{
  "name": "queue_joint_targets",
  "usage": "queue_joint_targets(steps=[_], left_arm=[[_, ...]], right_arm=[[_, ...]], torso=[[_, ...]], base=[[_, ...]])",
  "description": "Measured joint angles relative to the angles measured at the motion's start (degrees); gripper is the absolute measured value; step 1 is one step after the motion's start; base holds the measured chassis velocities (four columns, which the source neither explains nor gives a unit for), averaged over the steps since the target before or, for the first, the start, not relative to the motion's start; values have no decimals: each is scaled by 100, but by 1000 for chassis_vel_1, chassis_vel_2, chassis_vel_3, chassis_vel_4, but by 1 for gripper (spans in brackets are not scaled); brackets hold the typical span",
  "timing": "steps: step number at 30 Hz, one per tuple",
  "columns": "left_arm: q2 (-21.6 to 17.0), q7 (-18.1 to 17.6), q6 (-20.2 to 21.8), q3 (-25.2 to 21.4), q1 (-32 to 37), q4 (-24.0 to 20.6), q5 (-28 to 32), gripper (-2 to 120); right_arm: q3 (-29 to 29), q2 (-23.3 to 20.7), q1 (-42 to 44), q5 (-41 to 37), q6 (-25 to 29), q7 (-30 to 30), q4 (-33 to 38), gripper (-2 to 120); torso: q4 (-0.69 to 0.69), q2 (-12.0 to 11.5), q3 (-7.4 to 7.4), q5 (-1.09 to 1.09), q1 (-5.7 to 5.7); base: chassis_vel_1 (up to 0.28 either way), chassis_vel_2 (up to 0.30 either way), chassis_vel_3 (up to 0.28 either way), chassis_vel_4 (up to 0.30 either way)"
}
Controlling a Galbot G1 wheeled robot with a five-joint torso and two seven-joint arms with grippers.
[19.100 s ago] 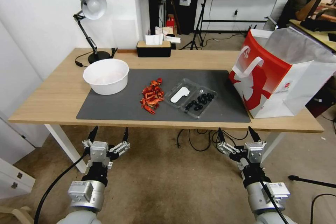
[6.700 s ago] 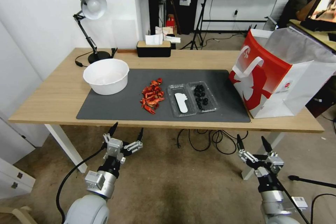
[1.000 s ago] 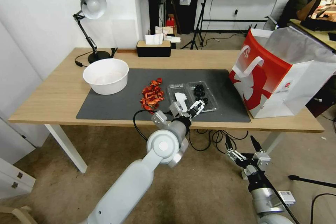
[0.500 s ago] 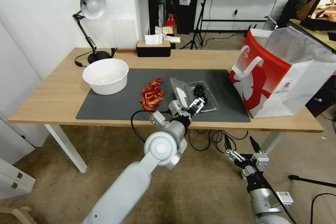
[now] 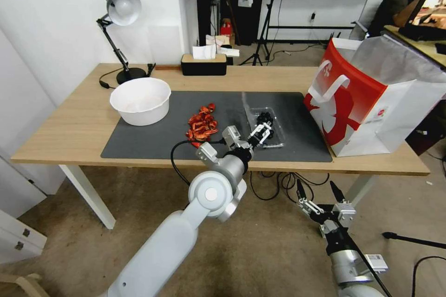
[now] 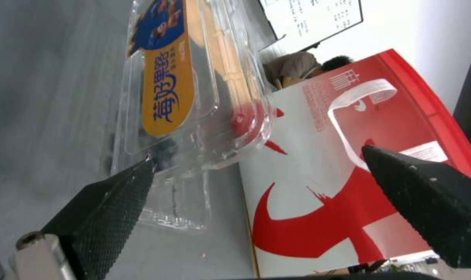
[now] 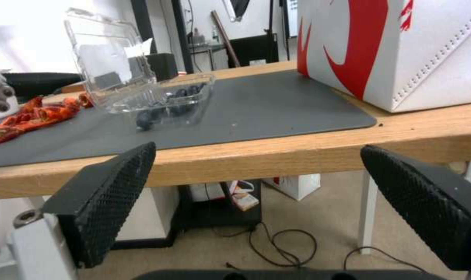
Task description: Close the disposable takeout box, then place it into the delivery bag.
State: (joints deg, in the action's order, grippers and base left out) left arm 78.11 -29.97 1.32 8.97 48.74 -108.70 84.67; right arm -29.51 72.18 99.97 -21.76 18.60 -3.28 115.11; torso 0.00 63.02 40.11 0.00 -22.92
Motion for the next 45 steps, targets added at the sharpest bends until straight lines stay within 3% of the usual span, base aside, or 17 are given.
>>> queue_joint_targets(steps=[34, 45], left_arm=[[-101, 402, 31, 33, -256, 77, -83, 100], [64, 421, 151, 267, -529, 454, -181, 100]], right_arm=[[-56, 101, 91, 94, 86, 6, 88, 100], [-84, 153, 207, 122, 89, 2, 252, 100]], torso=[[0, 0, 0, 0, 0], [0, 0, 0, 0, 1]], base=[[0, 0, 0, 0], [0, 0, 0, 0]])
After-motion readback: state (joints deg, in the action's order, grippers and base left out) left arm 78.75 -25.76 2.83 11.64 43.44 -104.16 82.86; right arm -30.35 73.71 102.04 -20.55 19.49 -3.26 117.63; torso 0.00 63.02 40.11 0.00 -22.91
